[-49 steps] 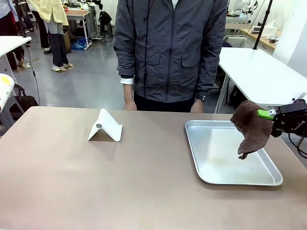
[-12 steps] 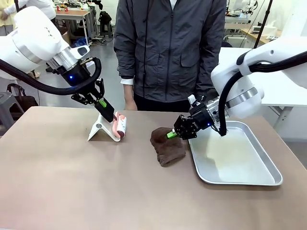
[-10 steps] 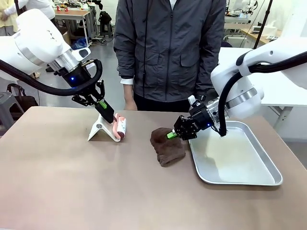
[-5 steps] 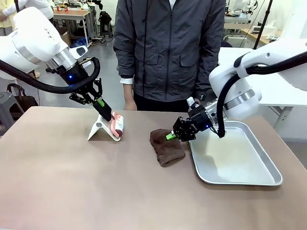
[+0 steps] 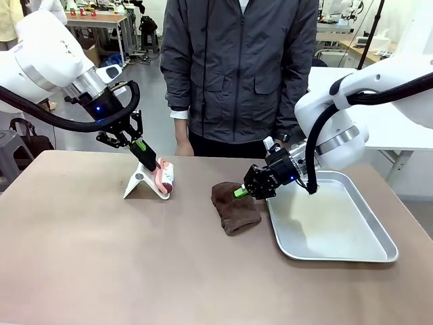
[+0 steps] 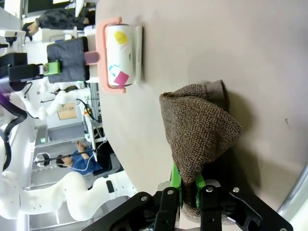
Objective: Clean the surface of the table.
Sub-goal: Return the Lint Roller and towel to their original positions.
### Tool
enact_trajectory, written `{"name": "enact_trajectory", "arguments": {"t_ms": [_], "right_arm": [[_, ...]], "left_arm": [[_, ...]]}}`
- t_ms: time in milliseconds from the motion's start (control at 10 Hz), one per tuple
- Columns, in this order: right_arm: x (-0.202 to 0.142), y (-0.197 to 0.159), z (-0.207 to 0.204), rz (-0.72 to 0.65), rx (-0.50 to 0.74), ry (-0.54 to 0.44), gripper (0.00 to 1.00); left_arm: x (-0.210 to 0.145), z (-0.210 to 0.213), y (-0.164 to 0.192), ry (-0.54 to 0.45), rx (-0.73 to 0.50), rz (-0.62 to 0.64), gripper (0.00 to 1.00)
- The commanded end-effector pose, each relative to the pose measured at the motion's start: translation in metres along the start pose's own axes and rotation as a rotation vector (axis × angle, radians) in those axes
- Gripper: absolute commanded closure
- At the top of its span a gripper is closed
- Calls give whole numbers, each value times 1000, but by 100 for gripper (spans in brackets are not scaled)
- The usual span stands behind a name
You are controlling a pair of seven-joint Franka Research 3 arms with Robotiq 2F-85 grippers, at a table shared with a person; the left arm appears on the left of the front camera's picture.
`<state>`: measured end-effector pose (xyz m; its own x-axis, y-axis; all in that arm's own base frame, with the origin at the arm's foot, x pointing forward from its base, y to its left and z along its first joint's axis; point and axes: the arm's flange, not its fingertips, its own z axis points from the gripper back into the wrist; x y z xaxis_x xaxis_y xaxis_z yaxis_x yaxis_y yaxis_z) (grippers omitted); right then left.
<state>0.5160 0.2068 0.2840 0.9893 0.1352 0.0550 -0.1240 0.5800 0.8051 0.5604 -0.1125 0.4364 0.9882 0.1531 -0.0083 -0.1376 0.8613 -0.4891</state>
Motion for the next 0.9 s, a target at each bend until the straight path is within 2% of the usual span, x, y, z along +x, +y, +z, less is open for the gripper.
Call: {"name": "enact_trajectory", "arguments": {"t_ms": [0,200,300,400,500,700,800], "right_arm": [[3,2,2,11,10,-27,91],[3,0,2,10,11,-27,91],[3,0,2,2,10,-22,44],[3,0,2,-5,11,-20,35],[4,-1,2,-7,15,-18,0],[4,-1,2,-12,11,-14,0],[5,-1,2,-13,11,-15,12]], "left_arm": [[-3,-4,8,8,47,21,78],[-2,-4,11,6,51,23,78],[-1,-4,12,-5,51,35,38],[-1,-3,12,-5,47,42,20],[-2,-2,11,-8,43,48,0],[-3,3,11,-32,29,54,0],[-4,6,12,-41,18,64,0]]}}
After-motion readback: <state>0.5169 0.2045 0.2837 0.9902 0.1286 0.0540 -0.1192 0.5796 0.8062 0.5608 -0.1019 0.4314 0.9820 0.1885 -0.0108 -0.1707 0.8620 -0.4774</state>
